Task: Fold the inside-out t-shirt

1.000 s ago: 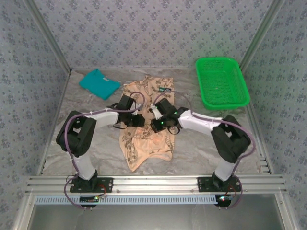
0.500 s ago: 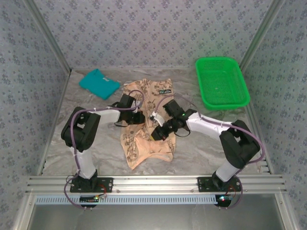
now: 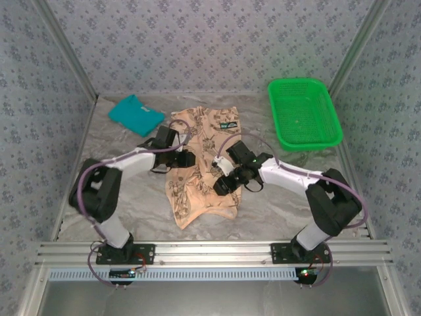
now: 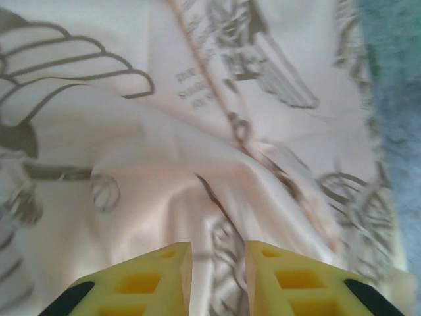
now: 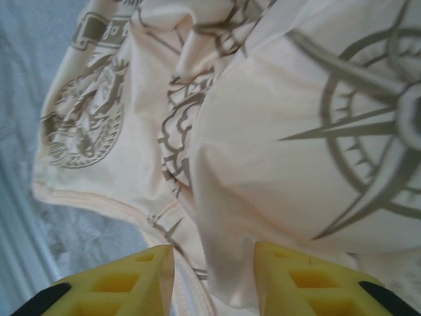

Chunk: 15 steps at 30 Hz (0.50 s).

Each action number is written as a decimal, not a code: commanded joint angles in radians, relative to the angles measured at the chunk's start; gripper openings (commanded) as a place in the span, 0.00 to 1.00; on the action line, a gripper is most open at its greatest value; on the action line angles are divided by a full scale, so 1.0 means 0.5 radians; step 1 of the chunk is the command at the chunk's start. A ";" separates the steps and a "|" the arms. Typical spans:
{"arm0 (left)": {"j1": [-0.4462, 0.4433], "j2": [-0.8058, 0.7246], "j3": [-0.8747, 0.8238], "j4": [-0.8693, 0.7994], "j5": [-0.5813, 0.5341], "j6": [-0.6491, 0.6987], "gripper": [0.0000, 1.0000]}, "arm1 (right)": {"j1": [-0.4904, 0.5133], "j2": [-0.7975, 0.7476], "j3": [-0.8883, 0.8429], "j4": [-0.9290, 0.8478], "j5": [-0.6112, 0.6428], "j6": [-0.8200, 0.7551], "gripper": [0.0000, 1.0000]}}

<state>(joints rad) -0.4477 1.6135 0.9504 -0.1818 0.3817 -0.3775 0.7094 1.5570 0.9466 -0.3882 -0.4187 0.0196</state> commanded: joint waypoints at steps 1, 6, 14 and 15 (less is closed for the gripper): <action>-0.046 -0.291 -0.104 -0.200 -0.071 0.054 0.28 | 0.080 -0.008 -0.037 0.029 0.348 0.058 0.40; -0.297 -0.485 -0.278 -0.260 -0.047 -0.037 0.27 | 0.133 0.159 -0.001 0.117 0.462 0.132 0.39; -0.525 -0.497 -0.583 0.203 -0.025 -0.380 0.40 | -0.084 0.004 -0.177 0.452 -0.236 0.281 0.00; -0.535 -0.490 -0.579 0.226 -0.036 -0.394 0.42 | -0.105 -0.010 -0.184 0.457 -0.325 0.274 0.00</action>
<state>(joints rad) -0.7067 1.3643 0.6506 -0.1799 0.3695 -0.5007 0.6910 1.6009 0.8772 -0.2359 -0.3912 0.1223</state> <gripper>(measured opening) 0.409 0.061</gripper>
